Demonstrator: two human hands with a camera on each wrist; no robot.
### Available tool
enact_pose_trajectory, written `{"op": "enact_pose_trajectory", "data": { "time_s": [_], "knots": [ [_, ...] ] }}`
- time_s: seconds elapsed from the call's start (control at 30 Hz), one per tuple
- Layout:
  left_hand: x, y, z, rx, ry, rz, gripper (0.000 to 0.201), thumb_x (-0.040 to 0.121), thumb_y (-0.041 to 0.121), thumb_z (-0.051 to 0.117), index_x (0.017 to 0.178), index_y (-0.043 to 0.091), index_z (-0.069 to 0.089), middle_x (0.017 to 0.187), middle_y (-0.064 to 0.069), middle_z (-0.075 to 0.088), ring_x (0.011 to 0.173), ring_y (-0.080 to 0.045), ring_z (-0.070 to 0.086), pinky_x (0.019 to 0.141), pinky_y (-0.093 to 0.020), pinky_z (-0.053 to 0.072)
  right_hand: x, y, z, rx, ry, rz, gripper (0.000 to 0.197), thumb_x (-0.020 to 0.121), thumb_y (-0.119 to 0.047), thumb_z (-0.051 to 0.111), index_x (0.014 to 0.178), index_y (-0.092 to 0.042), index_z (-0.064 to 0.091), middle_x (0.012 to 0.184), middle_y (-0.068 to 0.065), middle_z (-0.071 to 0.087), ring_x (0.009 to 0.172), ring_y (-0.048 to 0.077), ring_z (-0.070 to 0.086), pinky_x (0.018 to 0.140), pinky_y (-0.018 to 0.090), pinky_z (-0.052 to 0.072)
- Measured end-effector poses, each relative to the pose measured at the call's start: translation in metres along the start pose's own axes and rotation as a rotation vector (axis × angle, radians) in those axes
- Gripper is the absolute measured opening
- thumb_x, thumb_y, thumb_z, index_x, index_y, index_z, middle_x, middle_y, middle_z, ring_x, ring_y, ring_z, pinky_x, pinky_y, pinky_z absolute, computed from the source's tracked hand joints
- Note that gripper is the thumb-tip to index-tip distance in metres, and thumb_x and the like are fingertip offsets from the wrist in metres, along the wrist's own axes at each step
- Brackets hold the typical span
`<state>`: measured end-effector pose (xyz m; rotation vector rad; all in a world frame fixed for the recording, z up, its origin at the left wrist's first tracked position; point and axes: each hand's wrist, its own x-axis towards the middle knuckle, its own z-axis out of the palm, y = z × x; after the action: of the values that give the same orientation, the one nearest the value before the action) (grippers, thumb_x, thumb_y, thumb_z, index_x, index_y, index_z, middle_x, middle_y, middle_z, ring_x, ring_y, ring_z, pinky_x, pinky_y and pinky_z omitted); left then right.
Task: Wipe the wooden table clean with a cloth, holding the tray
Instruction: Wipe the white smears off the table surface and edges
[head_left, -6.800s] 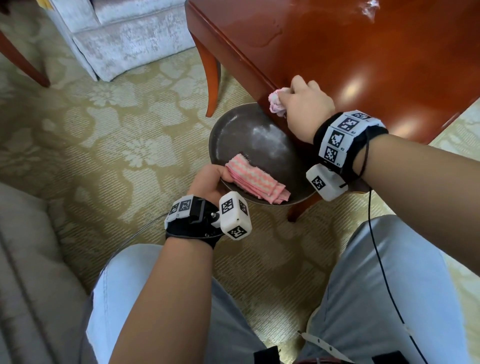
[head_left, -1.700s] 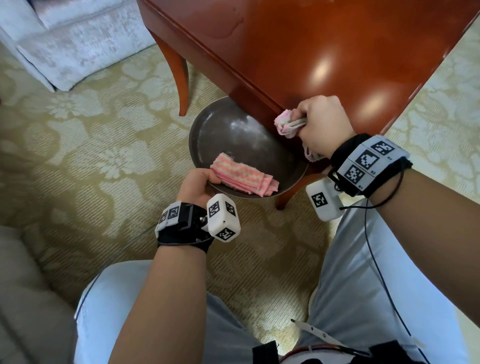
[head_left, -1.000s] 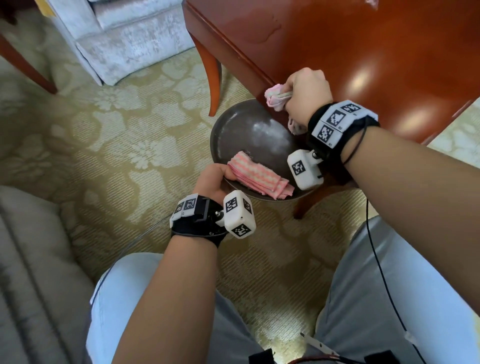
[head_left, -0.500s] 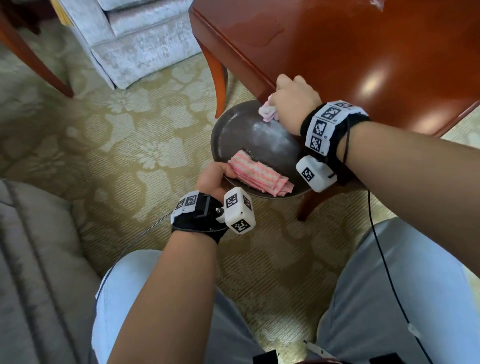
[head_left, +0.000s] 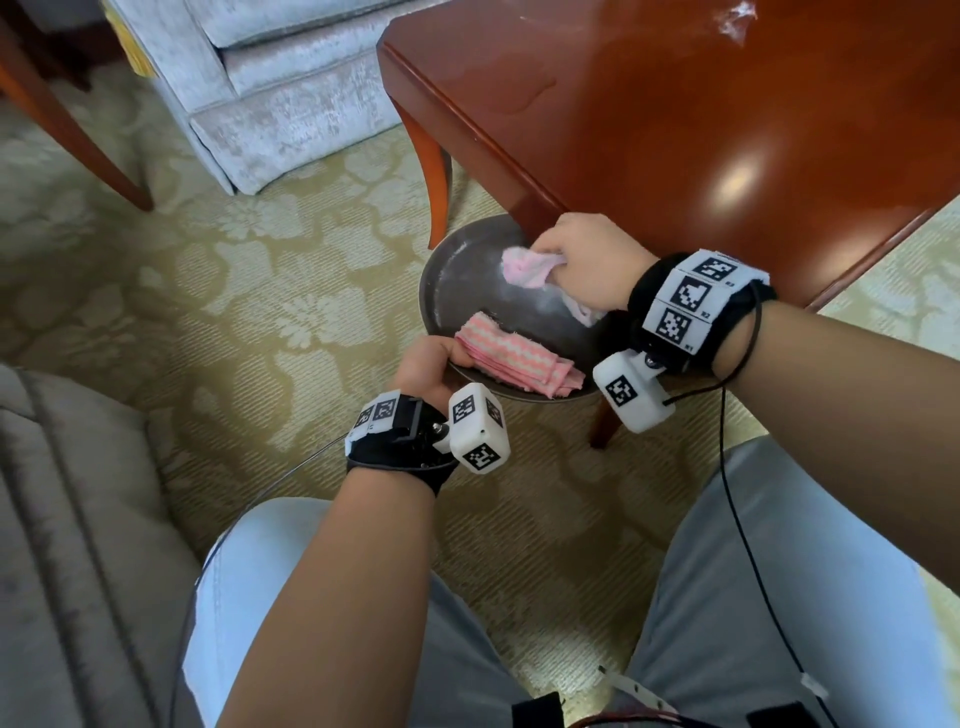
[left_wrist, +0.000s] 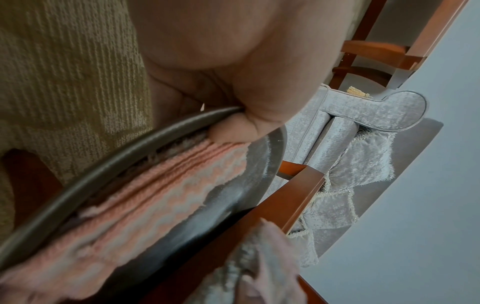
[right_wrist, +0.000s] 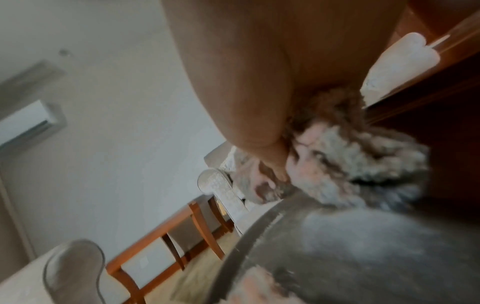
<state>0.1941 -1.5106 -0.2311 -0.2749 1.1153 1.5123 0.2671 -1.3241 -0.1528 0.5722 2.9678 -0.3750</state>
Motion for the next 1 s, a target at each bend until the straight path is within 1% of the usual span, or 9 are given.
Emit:
{"op": "enact_pose_trajectory", "data": {
  "time_s": [0.1,0.2,0.33,0.4,0.47,0.6,0.73,0.87,1.0],
  "knots": [
    [-0.005,-0.002,-0.003,0.033,0.032,0.018,0.028,0.060,-0.004,0.036,0.082,0.003,0.052,0.083,-0.016,0.056,0.072,-0.033,0.060,0.059,-0.033,0.060,-0.002,-0.006,0.001,0.186,0.241,0.005,0.015,0.088,-0.011,0.049,0.081,-0.013,0.062,0.084,0.005,0.051,0.081,0.027,0.051,0.070,0.031,0.036],
    [-0.015,-0.002,-0.003,0.025,0.027,0.019,0.023,0.060,-0.004,0.034,0.070,0.001,0.054,0.072,-0.014,0.058,0.059,-0.031,0.062,0.051,-0.030,0.057,-0.008,-0.009,0.008,0.282,0.152,0.063,0.021,0.088,-0.009,0.050,0.070,-0.019,0.055,0.072,-0.002,0.051,0.076,0.025,0.053,0.068,0.028,0.036],
    [-0.029,0.001,-0.009,-0.014,0.029,0.022,0.028,0.061,-0.003,0.031,0.050,-0.003,0.057,0.057,-0.014,0.060,0.046,-0.028,0.063,0.044,-0.028,0.054,-0.009,-0.009,0.007,0.357,0.202,0.111,0.029,0.088,-0.013,0.048,0.059,-0.017,0.044,0.060,0.004,0.052,0.070,0.036,0.061,0.066,0.039,0.049],
    [-0.032,0.003,-0.014,-0.011,0.037,0.024,0.031,0.061,-0.003,0.031,0.043,-0.001,0.056,0.054,-0.014,0.059,0.045,-0.028,0.063,0.044,-0.027,0.054,-0.004,-0.011,0.005,0.369,0.187,0.113,0.030,0.089,-0.016,0.050,0.060,-0.014,0.043,0.059,0.006,0.051,0.067,0.034,0.057,0.062,0.033,0.042],
    [-0.034,0.004,-0.016,-0.023,0.048,0.023,0.027,0.062,-0.003,0.030,0.047,-0.001,0.053,0.053,-0.013,0.058,0.044,-0.027,0.062,0.043,-0.027,0.053,0.003,-0.014,0.004,0.366,0.173,0.110,0.029,0.089,-0.018,0.051,0.061,-0.012,0.044,0.060,0.008,0.049,0.065,0.031,0.048,0.060,0.031,0.034],
    [-0.040,0.005,-0.023,-0.024,0.063,0.069,0.020,0.062,-0.003,0.030,0.056,0.003,0.049,0.049,-0.012,0.055,0.040,-0.026,0.059,0.040,-0.024,0.051,0.018,-0.019,0.005,0.400,0.157,0.099,0.026,0.088,-0.019,0.055,0.067,-0.005,0.052,0.067,0.015,0.053,0.066,0.021,0.042,0.057,0.030,0.031],
    [-0.045,0.008,-0.038,0.006,0.120,0.077,0.029,0.061,-0.001,0.032,0.042,-0.001,0.053,0.049,-0.014,0.057,0.041,-0.027,0.059,0.041,-0.024,0.051,0.029,-0.030,0.009,0.503,0.139,0.097,0.025,0.089,-0.019,0.060,0.069,-0.003,0.057,0.068,0.010,0.054,0.063,0.015,0.044,0.046,0.016,0.029],
    [-0.054,0.015,-0.056,0.031,0.186,0.101,0.036,0.068,-0.001,0.033,0.041,0.000,0.057,0.048,-0.015,0.057,0.040,-0.026,0.058,0.042,-0.019,0.048,0.048,-0.046,0.011,0.616,0.122,0.067,0.017,0.086,-0.015,0.063,0.071,-0.008,0.065,0.071,0.006,0.062,0.067,0.015,0.054,0.059,0.025,0.040],
    [-0.076,0.024,-0.076,-0.044,0.216,0.079,0.026,0.069,0.000,0.033,0.064,-0.006,0.058,0.059,-0.017,0.063,0.052,-0.030,0.062,0.053,-0.024,0.054,0.063,-0.072,0.004,0.614,0.106,0.051,0.018,0.083,-0.016,0.061,0.091,-0.002,0.071,0.091,0.017,0.071,0.089,0.031,0.067,0.076,0.043,0.054]
  ]
}}
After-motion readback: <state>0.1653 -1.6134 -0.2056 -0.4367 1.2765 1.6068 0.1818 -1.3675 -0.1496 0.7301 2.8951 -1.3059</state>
